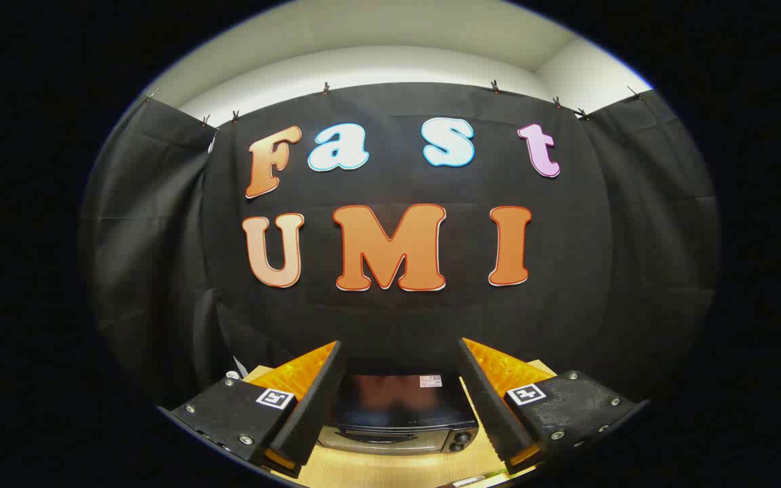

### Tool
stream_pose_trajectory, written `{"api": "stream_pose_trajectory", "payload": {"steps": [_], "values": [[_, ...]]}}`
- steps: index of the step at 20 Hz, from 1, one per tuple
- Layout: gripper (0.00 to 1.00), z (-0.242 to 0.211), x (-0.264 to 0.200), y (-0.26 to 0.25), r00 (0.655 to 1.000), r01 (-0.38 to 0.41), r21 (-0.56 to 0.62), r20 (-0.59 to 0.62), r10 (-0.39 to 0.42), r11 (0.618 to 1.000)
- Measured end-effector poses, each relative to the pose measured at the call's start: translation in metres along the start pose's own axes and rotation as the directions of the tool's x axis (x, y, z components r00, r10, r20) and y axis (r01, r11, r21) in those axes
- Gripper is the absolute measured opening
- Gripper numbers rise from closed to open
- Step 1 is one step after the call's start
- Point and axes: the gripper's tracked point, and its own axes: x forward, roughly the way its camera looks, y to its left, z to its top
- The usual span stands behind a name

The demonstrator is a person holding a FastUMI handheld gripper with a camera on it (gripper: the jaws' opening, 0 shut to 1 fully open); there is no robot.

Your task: Open the toaster oven, put the food inside, and close the toaster oven door.

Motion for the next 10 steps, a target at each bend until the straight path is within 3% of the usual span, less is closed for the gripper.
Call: {"api": "stream_pose_trajectory", "payload": {"steps": [5,10], "values": [[0.98,0.000,-0.014,-0.016,0.998,0.056,0.033,0.009,-0.056,0.998],[0.98,-0.005,-0.019,-0.022,0.996,0.085,-0.017,0.016,-0.085,0.996]]}}
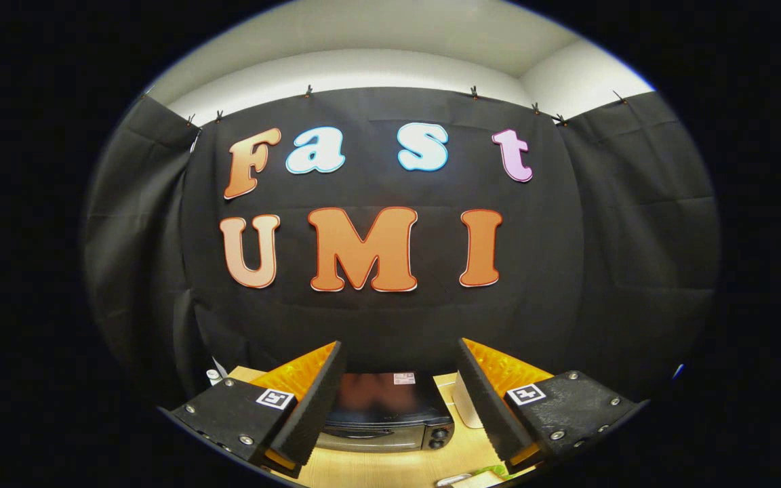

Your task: Open the toaster oven, put the food inside, and close the toaster oven door.

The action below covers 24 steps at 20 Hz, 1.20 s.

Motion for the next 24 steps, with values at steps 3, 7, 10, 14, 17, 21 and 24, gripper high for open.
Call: {"api": "stream_pose_trajectory", "payload": {"steps": [3,7,10,14,17,21,24], "values": [[0.98,-0.003,0.001,0.001,1.000,0.005,0.015,0.006,-0.005,1.000],[0.98,-0.012,0.006,0.004,1.000,0.010,0.034,0.001,-0.010,0.999],[0.98,-0.023,0.015,0.011,1.000,-0.002,0.051,0.009,0.002,0.999],[0.98,-0.054,0.040,0.020,0.999,-0.002,0.045,0.037,0.000,0.999],[0.98,-0.099,0.066,0.030,1.000,0.012,0.068,-0.004,-0.011,0.998],[0.98,-0.164,0.089,0.057,0.994,-0.026,0.060,-0.103,0.032,0.998],[0.99,-0.193,0.101,0.067,0.986,-0.049,0.036,-0.157,0.054,0.998]]}}
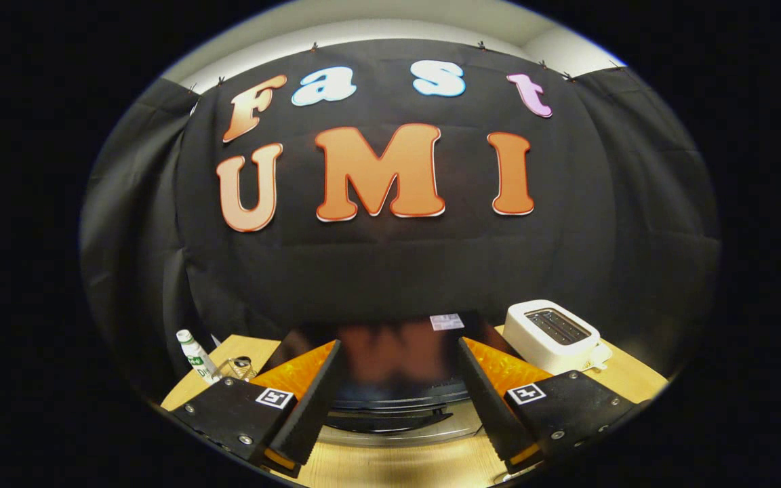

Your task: Open the toaster oven, put the food inside, and close the toaster oven door.

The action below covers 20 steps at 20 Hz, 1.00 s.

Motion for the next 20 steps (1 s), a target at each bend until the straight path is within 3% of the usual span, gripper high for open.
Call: {"api": "stream_pose_trajectory", "payload": {"steps": [9,14,20], "values": [[0.99,-0.068,0.003,0.012,0.982,-0.030,-0.040,-0.185,0.022,0.999],[0.99,-0.070,-0.011,0.010,0.989,-0.028,-0.029,-0.144,0.024,0.999],[1.00,-0.083,-0.039,0.007,0.982,-0.030,-0.041,-0.188,0.022,0.999]]}}
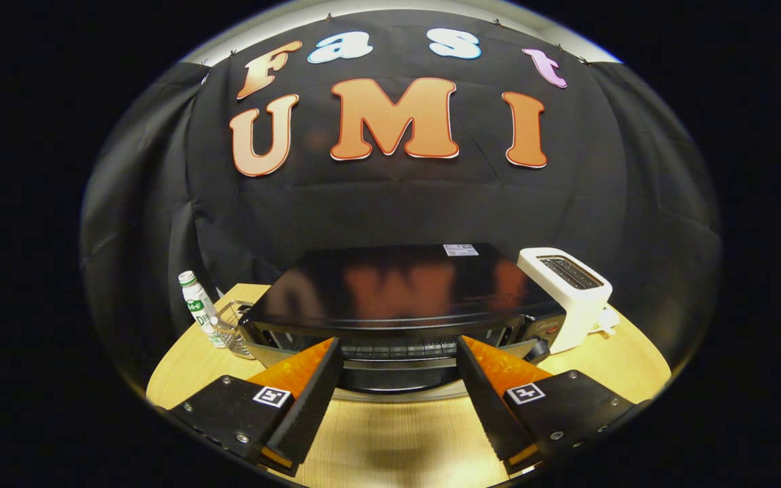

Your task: Open the toaster oven, put the food inside, and close the toaster oven door.

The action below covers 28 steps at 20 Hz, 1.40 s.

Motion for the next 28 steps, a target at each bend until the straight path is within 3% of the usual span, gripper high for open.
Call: {"api": "stream_pose_trajectory", "payload": {"steps": [8,16,25,28], "values": [[0.99,-0.046,-0.043,-0.004,0.999,-0.035,-0.003,-0.038,0.035,0.999],[0.99,-0.123,-0.069,-0.010,0.990,-0.018,-0.012,-0.144,0.016,1.000],[0.99,-0.196,-0.065,-0.021,0.960,-0.006,-0.001,-0.279,0.005,1.000],[1.00,-0.203,-0.064,-0.020,0.960,-0.009,-0.011,-0.282,0.006,1.000]]}}
